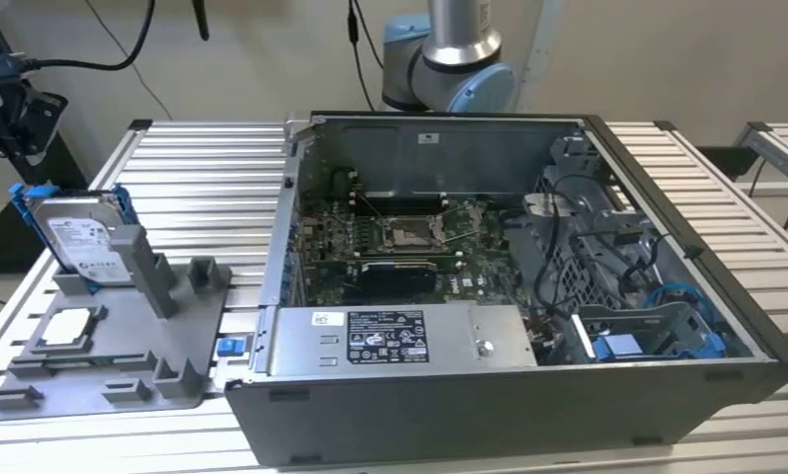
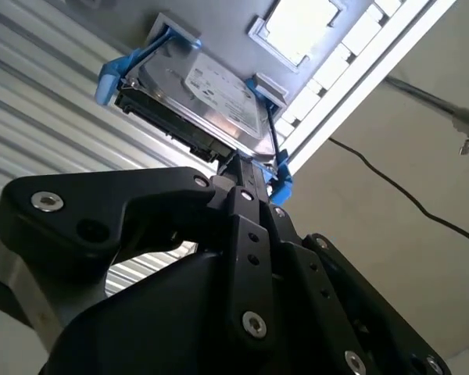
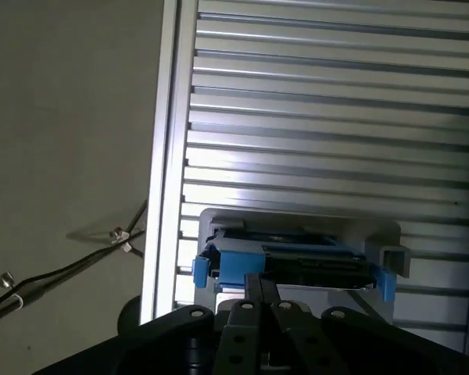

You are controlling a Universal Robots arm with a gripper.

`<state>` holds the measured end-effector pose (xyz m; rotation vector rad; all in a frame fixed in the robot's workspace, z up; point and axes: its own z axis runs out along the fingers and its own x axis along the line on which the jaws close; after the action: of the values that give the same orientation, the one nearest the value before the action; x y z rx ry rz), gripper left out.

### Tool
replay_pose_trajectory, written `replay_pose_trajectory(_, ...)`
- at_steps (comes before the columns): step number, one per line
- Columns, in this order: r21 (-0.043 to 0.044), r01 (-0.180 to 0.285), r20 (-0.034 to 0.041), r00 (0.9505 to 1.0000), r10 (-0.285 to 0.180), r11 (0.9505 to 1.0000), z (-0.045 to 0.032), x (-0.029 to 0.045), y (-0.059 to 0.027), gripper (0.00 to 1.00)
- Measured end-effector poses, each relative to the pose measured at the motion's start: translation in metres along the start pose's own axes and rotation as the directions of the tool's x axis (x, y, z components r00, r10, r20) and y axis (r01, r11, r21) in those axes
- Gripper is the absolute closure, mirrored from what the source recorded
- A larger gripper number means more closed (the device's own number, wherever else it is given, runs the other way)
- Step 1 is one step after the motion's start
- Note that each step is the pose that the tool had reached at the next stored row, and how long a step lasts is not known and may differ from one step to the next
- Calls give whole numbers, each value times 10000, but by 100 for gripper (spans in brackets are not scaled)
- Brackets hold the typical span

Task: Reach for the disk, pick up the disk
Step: 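Reach for the disk, then pick up the disk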

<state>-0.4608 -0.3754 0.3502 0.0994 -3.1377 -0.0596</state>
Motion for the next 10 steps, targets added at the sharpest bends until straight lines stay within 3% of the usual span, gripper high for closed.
replay_pose_trajectory(10,0,139,-5,9999,-139,9999,0,1,0,100)
